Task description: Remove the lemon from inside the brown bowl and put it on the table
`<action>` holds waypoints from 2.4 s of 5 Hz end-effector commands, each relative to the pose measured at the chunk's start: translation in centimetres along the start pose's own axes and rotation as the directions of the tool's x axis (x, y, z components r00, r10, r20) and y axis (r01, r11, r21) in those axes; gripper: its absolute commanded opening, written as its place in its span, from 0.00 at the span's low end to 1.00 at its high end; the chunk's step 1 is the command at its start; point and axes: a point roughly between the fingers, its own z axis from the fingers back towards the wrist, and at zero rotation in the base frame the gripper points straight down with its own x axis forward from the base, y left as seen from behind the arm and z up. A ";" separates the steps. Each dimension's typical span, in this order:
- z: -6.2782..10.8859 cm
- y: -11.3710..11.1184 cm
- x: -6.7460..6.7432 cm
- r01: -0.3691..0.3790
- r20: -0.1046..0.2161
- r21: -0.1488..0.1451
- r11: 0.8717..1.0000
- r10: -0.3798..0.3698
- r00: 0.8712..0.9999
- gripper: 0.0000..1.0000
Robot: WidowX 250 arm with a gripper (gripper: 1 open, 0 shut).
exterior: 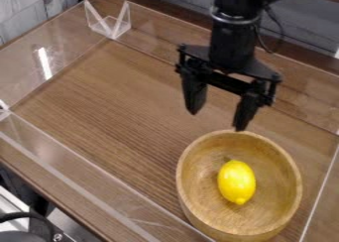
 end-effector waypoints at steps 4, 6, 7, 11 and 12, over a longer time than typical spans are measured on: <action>0.0 -3.5 -1.4 0.055 0.074 -0.036 0.998 -0.053 0.996 1.00; -0.5 -4.0 -1.8 0.077 0.069 -0.049 0.996 -0.074 0.995 1.00; -0.8 -4.3 -2.0 0.087 0.067 -0.057 0.995 -0.083 0.994 1.00; -2.1 -4.8 -2.2 0.121 0.089 -0.084 0.989 -0.114 0.990 1.00; -2.4 -4.9 -2.1 0.129 0.098 -0.091 0.987 -0.120 0.988 1.00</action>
